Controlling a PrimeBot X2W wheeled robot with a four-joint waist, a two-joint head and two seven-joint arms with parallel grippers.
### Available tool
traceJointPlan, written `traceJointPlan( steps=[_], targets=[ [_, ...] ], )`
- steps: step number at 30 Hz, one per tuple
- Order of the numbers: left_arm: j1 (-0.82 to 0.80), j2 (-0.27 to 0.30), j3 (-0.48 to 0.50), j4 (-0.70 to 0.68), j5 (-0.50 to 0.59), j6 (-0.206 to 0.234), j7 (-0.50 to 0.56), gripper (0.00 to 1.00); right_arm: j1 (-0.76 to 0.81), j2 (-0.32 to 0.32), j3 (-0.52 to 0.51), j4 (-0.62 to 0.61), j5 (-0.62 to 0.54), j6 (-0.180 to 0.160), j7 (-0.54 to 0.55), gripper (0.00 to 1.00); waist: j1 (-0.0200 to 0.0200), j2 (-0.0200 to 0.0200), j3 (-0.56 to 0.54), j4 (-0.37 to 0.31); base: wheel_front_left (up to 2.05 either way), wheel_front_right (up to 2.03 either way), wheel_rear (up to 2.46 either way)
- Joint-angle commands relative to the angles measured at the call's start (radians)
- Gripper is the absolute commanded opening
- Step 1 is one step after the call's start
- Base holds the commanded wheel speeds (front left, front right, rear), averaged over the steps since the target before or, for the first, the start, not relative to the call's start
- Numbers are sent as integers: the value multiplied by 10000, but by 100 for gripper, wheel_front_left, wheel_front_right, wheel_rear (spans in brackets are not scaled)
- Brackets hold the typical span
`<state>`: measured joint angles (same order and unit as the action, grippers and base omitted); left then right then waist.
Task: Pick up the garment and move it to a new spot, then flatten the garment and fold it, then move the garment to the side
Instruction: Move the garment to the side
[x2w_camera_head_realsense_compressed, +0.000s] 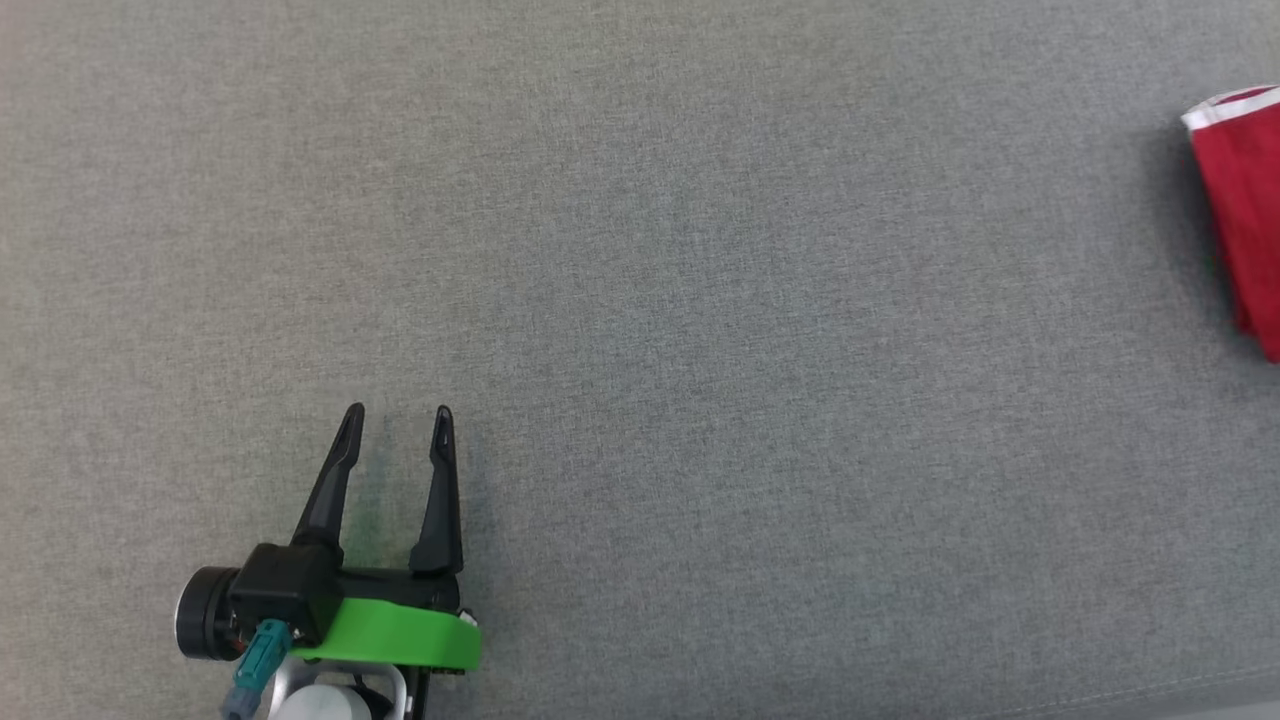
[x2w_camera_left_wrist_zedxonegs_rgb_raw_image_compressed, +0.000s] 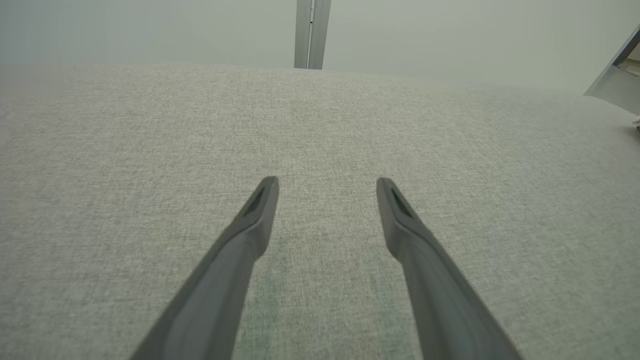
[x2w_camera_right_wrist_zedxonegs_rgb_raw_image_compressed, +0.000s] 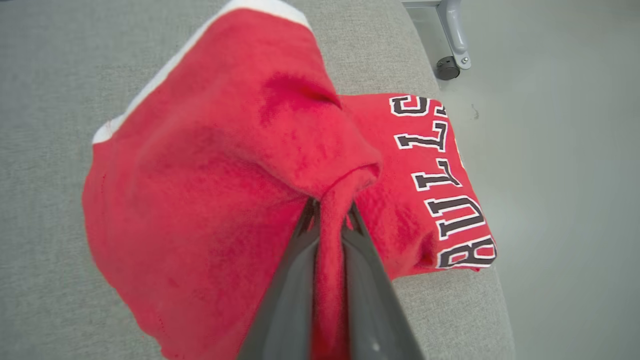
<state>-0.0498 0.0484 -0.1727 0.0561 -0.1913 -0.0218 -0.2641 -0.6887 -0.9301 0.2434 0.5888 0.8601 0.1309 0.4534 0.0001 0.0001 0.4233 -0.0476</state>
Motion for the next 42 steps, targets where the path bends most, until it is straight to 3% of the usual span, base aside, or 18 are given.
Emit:
traceJointPlan(
  steps=[1,2,3,5,8,14,18,25,31,33,40,42],
  targets=[
    [-152,43,42,25,63,19,3,100,-194,-49,-73,293,-241,-4,-225,0,-1,-1,166,-18,0,0,0],
    [-127,43,58,51,90,16,3,100,-236,-9,-120,664,-486,-4,-441,0,-1,-1,184,2,0,0,0],
    [-112,43,67,67,96,0,3,100,-281,49,-124,971,-740,-4,-645,25,-1,-1,190,14,0,0,0],
    [-85,43,108,89,128,-26,3,100,-467,219,-178,1806,-1478,-4,-1255,100,-1,-1,200,38,0,0,0],
    [-27,42,127,103,157,-6,1,100,-650,661,-213,2716,-2219,-4,-1886,100,-1,-1,149,51,0,0,0],
    [134,42,172,21,33,140,3,100,-992,1245,-501,3414,-3487,-7,-4194,100,-1,-1,-173,-33,0,0,0],
    [404,43,427,-49,-104,286,3,100,-703,1611,-684,2969,-3921,-8,-5550,100,-1,-1,-794,-116,0,0,0],
    [982,42,1107,-127,-230,614,3,100,723,2699,-1109,1290,-4640,-8,-6863,100,-1,-1,-2248,-108,0,0,0],
    [1751,40,1575,-12,-66,648,3,100,2895,4399,-2309,-327,-5925,-7,-7163,100,-1,-1,-3500,-77,0,0,0],
    [1926,42,1659,84,-93,540,3,100,3634,5243,-2792,-833,-6349,-7,-7186,100,-1,-1,-3790,-66,0,0,0],
    [2187,42,1791,458,-159,-177,3,100,5758,7539,-3958,-2622,-7826,-7,-7185,100,-1,-1,-4270,-26,0,0,0],
    [2146,42,1808,578,-192,-320,3,100,6141,7919,-3930,-2894,-8039,-7,-7186,100,-1,-1,-4292,-25,0,0,0]
  ],
)
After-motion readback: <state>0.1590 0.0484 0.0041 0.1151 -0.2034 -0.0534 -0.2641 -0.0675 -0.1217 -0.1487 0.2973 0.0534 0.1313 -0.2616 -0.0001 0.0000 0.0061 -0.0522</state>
